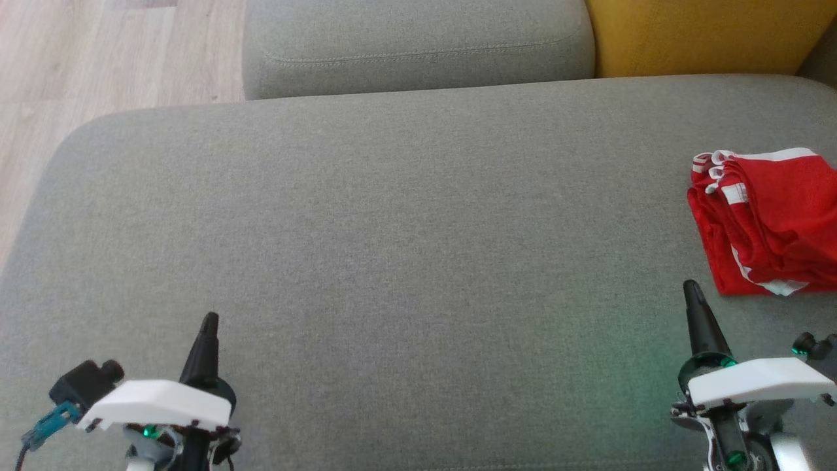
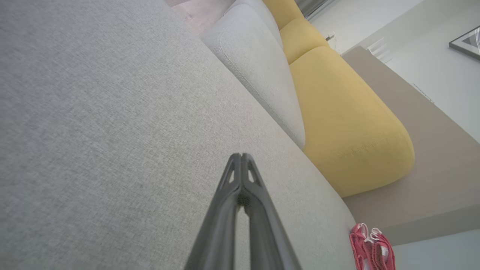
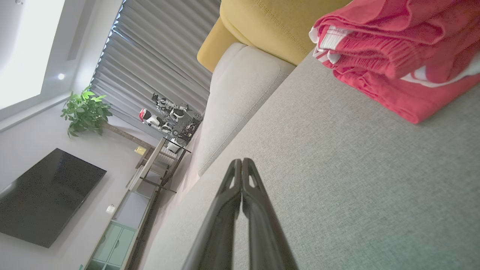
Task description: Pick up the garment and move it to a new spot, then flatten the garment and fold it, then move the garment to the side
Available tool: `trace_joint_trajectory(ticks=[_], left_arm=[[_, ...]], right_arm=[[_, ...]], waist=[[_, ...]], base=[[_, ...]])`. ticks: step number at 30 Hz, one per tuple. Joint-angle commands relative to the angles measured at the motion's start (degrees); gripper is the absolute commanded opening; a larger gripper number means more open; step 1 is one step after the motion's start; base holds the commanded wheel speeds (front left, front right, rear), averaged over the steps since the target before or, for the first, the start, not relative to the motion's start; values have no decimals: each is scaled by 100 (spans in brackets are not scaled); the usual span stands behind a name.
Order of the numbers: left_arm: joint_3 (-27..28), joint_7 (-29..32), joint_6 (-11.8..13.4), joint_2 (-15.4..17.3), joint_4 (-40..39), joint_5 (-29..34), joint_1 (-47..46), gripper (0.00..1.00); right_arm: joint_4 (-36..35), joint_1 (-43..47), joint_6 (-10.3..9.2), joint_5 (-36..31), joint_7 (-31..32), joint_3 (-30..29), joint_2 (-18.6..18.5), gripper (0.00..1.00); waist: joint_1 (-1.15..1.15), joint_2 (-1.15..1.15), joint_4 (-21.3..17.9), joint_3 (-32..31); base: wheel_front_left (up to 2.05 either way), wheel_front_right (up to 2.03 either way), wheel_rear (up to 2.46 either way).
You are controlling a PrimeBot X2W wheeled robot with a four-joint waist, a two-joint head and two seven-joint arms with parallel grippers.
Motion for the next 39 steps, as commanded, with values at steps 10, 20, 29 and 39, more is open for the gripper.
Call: trace_joint_trajectory(ticks=[10,20,29,39], left_arm=[[380,175,-160,-16,-116,-695,-378,0],[566,332,-284,-86,-64,-1304,-446,0],[736,474,-396,-150,-17,-1851,-508,0],[907,618,-508,-214,30,-2392,-569,0]], right_arm=[[-50,-423,-3,799,-40,-16,-123,0],[62,-490,-4,1477,-29,-77,-125,0],[163,-550,-4,2085,-18,-134,-125,0],[263,-609,-5,2687,-6,-192,-124,0]], waist=[[0,0,1,-7],[0,0,1,-14],[0,0,2,-20],[0,0,2,-26]], base=[[0,0,0],[0,0,0],[0,0,0],[0,0,0]])
